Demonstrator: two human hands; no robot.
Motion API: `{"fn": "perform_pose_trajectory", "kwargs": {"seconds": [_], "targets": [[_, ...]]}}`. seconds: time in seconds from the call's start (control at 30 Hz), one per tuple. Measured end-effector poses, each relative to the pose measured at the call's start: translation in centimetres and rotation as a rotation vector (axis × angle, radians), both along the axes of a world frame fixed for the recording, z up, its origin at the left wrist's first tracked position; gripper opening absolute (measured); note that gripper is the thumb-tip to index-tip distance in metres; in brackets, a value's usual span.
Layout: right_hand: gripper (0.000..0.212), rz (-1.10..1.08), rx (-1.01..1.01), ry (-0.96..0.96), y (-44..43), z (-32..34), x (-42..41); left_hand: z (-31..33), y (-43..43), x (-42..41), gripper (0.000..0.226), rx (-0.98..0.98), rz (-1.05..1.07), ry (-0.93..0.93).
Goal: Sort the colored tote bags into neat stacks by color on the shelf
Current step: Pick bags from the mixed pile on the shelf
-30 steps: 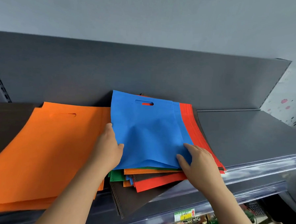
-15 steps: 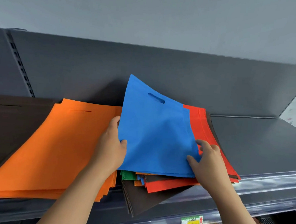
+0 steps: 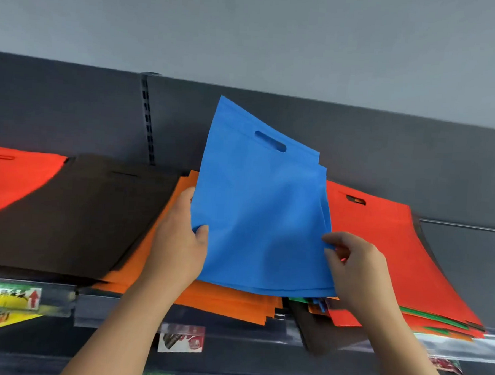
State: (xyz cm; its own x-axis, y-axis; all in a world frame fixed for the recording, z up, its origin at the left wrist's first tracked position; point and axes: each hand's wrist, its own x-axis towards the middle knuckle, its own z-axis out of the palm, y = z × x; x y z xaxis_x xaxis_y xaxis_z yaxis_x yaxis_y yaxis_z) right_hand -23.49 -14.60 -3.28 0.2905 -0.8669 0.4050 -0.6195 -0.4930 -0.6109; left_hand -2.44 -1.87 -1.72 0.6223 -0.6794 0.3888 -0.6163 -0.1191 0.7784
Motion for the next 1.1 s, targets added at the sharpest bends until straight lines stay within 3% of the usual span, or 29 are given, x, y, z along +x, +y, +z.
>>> {"fn": "perform_pose_trajectory", "kwargs": {"seconds": [0.43,0.67,1.1], "targets": [[0.027,0.233,-0.065,-0.019,13.7,0.0,18.6,1.0,18.5,14.9,0.050,0.114,0.248,-0.083],[0.027,0.356,-0.052,-0.043,21.2,-0.9,27.8,0.8,28.2,22.1,0.045,0.151,0.277,-0.066],[0.028,0.553,-0.085,-0.012,27.4,-1.1,44.7,0.6,36.6,34.3,0.049,0.230,0.496,-0.001]]}}
